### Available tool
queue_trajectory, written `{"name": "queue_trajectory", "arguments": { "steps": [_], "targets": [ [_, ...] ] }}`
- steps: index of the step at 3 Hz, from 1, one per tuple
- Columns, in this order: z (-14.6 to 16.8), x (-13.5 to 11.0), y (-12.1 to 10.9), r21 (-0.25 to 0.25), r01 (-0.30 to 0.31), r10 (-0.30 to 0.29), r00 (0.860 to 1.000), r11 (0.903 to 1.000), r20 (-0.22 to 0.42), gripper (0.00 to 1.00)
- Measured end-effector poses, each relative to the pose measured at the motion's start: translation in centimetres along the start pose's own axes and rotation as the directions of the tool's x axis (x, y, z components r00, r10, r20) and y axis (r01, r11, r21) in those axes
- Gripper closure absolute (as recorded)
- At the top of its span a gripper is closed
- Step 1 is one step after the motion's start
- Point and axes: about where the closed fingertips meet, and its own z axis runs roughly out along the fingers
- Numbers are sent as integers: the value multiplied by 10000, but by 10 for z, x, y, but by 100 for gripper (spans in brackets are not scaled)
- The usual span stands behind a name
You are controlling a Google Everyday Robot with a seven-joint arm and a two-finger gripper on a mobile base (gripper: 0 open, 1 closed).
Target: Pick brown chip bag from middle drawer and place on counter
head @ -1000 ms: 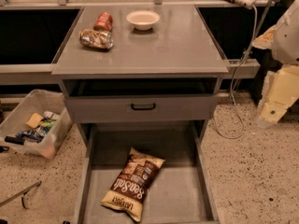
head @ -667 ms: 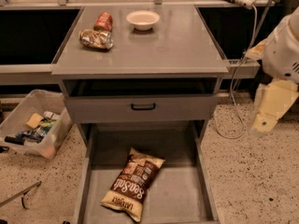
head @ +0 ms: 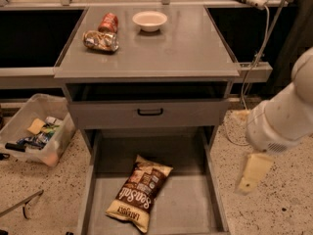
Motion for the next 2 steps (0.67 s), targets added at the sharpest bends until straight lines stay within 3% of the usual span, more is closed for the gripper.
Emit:
{"name": "queue_trajectory", "arguments": {
  "steps": [1, 2],
  "targets": [
    [99, 11, 39, -1319, -528, 635, 9949, 9899, 786, 0],
    [99, 11, 39, -1320, -528, 635, 9949, 9898, 787, 0]
  ]
}}
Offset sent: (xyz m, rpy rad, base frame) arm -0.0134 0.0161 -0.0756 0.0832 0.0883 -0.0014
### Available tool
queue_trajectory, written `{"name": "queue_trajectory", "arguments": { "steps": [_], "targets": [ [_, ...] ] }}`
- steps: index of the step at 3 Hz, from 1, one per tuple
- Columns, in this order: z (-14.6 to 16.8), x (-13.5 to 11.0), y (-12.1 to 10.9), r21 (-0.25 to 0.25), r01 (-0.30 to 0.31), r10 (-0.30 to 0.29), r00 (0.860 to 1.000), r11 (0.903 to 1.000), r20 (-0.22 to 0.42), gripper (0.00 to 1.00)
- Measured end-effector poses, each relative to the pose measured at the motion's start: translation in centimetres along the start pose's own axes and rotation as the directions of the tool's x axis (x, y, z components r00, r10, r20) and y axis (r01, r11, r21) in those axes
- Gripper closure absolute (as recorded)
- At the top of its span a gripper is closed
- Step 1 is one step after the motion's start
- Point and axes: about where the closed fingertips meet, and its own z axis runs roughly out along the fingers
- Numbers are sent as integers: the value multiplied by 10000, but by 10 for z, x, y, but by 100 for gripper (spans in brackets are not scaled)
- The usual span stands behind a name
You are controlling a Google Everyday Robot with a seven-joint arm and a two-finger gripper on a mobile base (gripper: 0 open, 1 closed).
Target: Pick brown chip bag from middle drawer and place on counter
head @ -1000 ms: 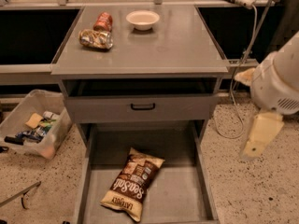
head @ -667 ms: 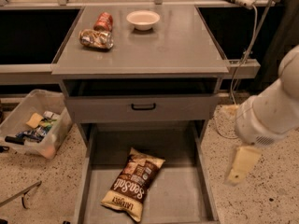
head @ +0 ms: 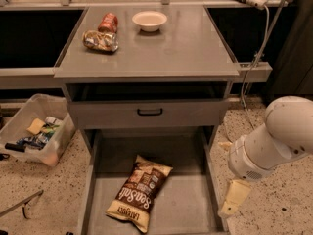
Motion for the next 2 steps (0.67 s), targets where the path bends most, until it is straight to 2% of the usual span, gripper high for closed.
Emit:
{"name": "queue_trajectory", "arguments": {
  "steps": [1, 2],
  "targets": [
    [25, 11, -7, -334, 1, 0, 10000, 9994, 33, 0],
    [75, 7, -14, -971, 779, -770, 9969, 9922, 134, 0]
  ]
}}
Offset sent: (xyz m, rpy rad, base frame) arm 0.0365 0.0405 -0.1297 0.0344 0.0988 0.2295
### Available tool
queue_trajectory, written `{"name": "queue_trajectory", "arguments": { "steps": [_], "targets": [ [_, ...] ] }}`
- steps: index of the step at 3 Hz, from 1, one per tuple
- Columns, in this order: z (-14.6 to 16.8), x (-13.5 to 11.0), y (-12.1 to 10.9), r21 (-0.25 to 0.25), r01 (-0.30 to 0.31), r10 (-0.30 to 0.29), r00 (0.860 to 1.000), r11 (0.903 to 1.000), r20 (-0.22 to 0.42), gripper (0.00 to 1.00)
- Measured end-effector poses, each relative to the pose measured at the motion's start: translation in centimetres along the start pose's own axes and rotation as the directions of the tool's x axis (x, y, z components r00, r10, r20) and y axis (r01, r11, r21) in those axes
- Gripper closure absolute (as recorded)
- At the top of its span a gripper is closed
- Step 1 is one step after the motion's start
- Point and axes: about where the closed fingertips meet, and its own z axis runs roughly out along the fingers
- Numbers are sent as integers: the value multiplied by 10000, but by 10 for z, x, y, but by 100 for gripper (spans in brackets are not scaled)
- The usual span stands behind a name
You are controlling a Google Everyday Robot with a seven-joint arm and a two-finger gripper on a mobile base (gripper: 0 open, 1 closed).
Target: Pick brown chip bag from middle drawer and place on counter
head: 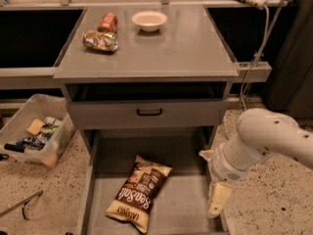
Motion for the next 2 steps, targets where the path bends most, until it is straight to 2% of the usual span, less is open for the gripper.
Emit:
{"name": "queue_trajectory", "arguments": {
  "steps": [1, 2],
  "targets": [
    [59, -19, 3, -973, 1105, -1090, 9938, 9891, 211, 0],
    [98, -46, 20, -1572, 2321, -2166, 9701, 9599, 1100, 0]
  ]
}}
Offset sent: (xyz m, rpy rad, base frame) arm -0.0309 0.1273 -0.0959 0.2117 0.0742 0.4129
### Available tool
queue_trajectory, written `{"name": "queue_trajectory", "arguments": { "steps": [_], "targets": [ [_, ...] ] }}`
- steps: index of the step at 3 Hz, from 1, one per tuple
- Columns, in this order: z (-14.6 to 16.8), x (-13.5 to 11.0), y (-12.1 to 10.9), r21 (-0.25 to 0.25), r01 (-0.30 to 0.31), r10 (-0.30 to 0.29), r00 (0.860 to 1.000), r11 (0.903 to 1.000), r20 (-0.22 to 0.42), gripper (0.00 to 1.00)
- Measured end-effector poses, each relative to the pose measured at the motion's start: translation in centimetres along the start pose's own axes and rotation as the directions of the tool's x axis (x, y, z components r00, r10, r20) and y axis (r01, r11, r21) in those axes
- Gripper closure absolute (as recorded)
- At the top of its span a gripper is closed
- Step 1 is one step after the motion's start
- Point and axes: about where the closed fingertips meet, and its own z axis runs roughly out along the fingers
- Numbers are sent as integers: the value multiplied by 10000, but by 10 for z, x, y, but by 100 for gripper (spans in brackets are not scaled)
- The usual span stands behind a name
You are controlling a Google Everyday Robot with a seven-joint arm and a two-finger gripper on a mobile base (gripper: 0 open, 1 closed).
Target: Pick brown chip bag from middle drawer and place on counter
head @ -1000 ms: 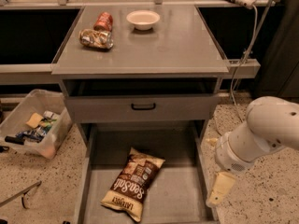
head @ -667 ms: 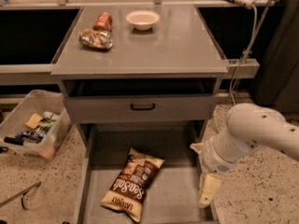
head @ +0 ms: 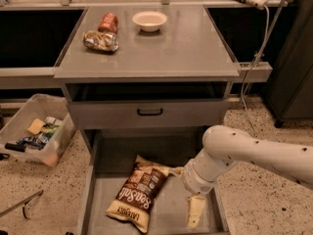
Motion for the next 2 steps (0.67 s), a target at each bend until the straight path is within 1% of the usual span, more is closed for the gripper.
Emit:
{"name": "queue_trajectory", "arguments": {
  "steps": [1, 2],
  "targets": [
    [1, 0, 0, -1, 9, -9, 10000, 10000, 11, 0],
    [18, -13, -13, -2, 494, -494, 9981, 9988, 368, 0]
  ]
}}
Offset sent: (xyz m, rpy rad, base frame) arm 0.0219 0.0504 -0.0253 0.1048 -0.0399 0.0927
